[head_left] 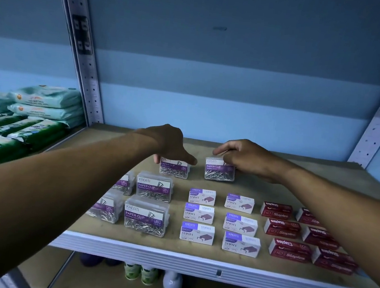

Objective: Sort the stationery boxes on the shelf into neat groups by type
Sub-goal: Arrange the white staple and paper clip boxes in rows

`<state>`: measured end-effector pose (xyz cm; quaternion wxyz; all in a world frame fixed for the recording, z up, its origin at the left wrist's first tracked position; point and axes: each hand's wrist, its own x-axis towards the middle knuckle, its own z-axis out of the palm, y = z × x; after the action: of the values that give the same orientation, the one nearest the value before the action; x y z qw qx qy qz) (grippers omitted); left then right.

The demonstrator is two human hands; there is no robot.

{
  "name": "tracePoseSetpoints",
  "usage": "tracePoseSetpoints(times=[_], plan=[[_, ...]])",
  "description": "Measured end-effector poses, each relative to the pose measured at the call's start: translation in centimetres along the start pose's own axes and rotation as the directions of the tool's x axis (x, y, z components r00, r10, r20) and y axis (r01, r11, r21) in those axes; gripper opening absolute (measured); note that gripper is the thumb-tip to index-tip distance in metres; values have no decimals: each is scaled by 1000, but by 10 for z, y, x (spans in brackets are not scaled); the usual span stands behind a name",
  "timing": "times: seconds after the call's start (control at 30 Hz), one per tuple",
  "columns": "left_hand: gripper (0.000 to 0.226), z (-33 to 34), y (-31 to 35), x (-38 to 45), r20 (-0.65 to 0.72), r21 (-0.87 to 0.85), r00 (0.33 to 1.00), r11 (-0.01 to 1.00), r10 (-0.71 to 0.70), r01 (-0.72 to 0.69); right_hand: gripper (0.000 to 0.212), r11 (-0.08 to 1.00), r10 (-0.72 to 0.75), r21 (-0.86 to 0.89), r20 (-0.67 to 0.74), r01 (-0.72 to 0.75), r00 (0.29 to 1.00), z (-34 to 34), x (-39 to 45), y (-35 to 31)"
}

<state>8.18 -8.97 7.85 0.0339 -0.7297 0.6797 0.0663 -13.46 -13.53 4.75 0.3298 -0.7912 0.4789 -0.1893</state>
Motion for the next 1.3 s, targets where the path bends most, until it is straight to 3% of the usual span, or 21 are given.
tracePoseSetpoints(times=[0.27, 0.47, 0.6, 1.3], plan=[[70, 3, -6, -3, 35, 62, 997, 995, 73, -75, 38, 999, 15, -46, 81, -11, 997, -2, -4, -2], [50, 0, -18, -16, 20, 6, 978, 978, 209, -209, 36, 994, 3, -107, 144, 13, 990, 2, -6, -7], [38, 3, -28, -16, -48, -55, 964, 963, 263, -265, 28, 988, -37, -146, 107, 52, 994, 8, -6, -12], [42, -15, -122, -49, -89, -86, 978, 977, 187, -195, 23, 972, -168, -139, 152, 190, 974, 64, 24, -105]])
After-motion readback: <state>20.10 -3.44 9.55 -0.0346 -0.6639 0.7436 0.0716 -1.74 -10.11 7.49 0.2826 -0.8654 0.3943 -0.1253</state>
